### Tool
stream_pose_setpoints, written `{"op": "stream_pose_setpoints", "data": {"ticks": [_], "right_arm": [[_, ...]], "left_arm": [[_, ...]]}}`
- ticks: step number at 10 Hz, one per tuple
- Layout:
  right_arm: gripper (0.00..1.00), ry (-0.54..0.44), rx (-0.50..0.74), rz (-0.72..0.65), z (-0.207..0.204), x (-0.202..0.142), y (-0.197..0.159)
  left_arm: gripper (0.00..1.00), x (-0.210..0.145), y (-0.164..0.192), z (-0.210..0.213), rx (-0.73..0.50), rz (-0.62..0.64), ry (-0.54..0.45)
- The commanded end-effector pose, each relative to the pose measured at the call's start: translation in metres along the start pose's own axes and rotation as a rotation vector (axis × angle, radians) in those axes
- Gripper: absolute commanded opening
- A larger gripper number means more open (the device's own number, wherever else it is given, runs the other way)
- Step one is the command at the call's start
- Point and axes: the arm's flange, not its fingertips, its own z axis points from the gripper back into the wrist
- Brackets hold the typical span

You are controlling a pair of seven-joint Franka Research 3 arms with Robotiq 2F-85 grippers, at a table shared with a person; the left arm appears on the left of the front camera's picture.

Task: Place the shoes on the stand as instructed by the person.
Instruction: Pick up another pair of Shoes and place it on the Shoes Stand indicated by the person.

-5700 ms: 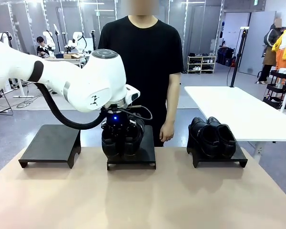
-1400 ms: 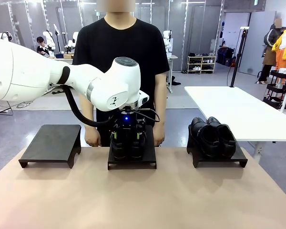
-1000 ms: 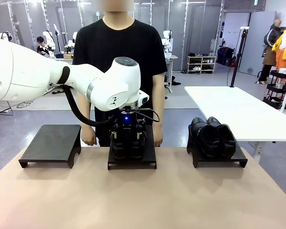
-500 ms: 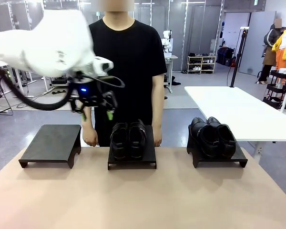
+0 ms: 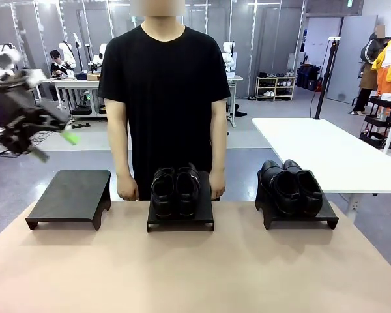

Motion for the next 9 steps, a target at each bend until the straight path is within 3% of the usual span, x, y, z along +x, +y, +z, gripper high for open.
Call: {"op": "stream_pose_setpoints", "data": {"ticks": [1,5,9], "right_arm": [[1.0,0.008,-0.012,-0.002,0.001,-0.003,0.002],[1.0,0.008,-0.012,-0.002,0.001,-0.003,0.002],[1.0,0.008,-0.012,-0.002,0.001,-0.003,0.002]], "left_arm": [[1.0,-0.018,0.056,0.004,-0.12,0.046,0.023],[1.0,-0.054,0.17,-0.01,-0.459,0.074,0.012],[1.0,-0.086,0.244,-0.035,-0.633,0.15,0.025]]}}
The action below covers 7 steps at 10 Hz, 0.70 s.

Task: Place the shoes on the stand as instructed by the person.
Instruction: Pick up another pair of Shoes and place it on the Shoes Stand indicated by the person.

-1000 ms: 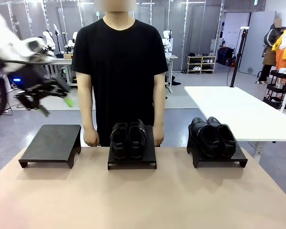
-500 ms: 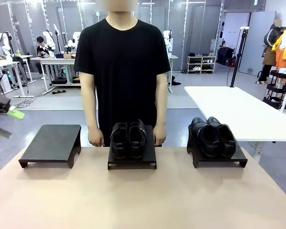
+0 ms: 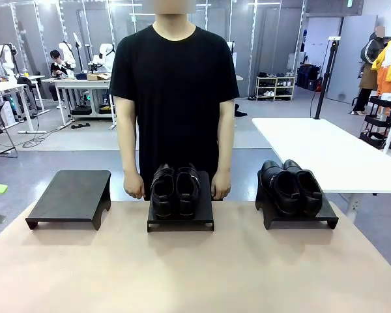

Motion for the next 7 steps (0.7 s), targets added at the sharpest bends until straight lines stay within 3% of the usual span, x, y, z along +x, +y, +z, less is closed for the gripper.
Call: {"op": "stream_pose_setpoints", "data": {"ticks": [1,4,5,7], "right_arm": [[1.0,0.008,-0.012,-0.002,0.0,-0.003,0.002],[1.0,0.008,-0.012,-0.002,0.0,-0.003,0.002],[1.0,0.008,-0.012,-0.002,0.0,-0.003,0.002],[1.0,0.008,-0.012,-0.002,0.0,-0.003,0.002]], "left_arm": [[1.0,-0.004,0.027,0.017,-0.071,0.048,0.006],[1.0,-0.043,0.061,0.035,-0.139,0.111,-0.096],[1.0,-0.049,0.062,0.041,-0.143,0.119,-0.159],[1.0,-0.049,0.056,0.036,-0.136,0.104,-0.189]]}}
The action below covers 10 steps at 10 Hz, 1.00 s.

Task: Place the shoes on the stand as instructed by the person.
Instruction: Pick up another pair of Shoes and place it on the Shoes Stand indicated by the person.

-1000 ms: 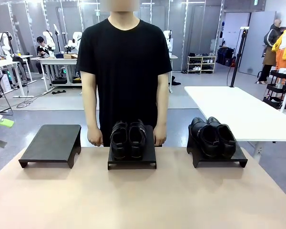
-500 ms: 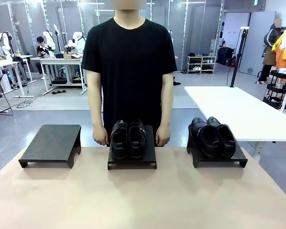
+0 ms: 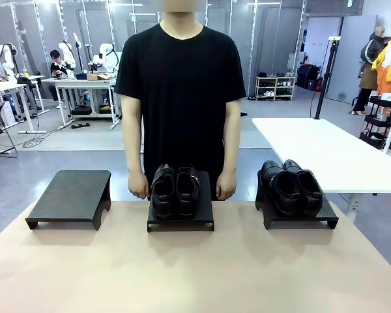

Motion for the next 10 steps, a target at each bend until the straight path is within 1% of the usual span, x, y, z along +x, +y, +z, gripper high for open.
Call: {"op": "stream_pose_setpoints", "data": {"ticks": [1,10], "right_arm": [[1.0,0.008,-0.012,-0.002,0.0005,-0.0028,0.0016],[1.0,0.008,-0.012,-0.002,0.0005,-0.0028,0.0016]], "left_arm": [[1.0,0.0009,0.0028,-0.0014,0.013,0.006,0.026],[1.0,0.0009,0.0028,-0.0014,0.013,0.006,0.026]]}}
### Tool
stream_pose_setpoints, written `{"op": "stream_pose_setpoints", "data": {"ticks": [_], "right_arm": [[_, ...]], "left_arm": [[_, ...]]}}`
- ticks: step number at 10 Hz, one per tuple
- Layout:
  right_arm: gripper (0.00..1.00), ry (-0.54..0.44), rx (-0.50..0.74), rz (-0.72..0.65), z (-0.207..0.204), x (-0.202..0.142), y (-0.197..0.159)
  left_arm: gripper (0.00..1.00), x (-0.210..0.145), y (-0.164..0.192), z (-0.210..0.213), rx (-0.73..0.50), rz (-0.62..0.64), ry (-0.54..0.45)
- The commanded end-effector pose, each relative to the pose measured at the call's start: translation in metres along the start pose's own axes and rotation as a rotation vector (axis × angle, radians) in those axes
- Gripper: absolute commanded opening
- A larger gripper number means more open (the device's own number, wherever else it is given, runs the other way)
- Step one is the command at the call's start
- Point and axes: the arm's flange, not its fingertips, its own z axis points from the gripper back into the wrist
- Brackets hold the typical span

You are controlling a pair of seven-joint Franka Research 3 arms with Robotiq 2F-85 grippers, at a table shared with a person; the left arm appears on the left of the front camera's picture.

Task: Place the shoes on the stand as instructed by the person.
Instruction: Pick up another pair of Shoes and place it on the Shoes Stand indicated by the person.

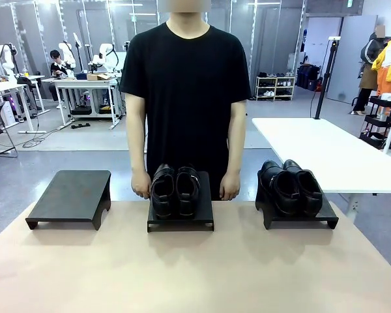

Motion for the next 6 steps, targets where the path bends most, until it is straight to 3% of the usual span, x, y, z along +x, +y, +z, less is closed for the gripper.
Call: {"op": "stream_pose_setpoints", "data": {"ticks": [1,6], "right_arm": [[1.0,0.008,-0.012,-0.002,0.0005,-0.0028,0.0016],[1.0,0.008,-0.012,-0.002,0.0005,-0.0028,0.0016]], "left_arm": [[1.0,0.001,-0.0003,0.0029,0.006,-0.005,0.011],[1.0,0.001,-0.0003,0.0029,0.006,-0.005,0.011]]}}
